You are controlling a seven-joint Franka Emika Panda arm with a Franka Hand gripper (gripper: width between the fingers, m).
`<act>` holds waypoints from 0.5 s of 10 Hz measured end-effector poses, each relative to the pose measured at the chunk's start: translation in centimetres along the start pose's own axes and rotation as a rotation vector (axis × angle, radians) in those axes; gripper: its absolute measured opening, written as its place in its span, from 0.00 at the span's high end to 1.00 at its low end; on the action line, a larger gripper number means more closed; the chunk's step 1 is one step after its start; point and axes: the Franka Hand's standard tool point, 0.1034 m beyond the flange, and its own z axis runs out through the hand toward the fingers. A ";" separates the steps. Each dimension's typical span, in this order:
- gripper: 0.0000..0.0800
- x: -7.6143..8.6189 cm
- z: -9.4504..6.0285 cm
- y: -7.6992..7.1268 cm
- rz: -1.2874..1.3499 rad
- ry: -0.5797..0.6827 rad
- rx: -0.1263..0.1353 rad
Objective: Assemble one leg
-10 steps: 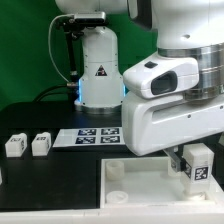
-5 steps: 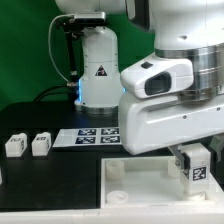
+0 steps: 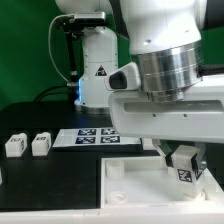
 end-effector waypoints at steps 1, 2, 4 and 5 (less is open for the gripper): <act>0.63 -0.2 0.0 0.0 0.116 0.004 -0.007; 0.63 -0.4 -0.1 0.0 0.241 0.014 -0.014; 0.63 -0.7 -0.1 0.1 0.397 0.031 -0.020; 0.63 -0.7 -0.1 0.1 0.423 0.035 -0.021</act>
Offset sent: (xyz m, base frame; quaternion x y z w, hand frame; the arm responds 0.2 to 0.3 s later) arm -0.0137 0.0080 -0.0027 -0.0074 0.0093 0.2725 0.9621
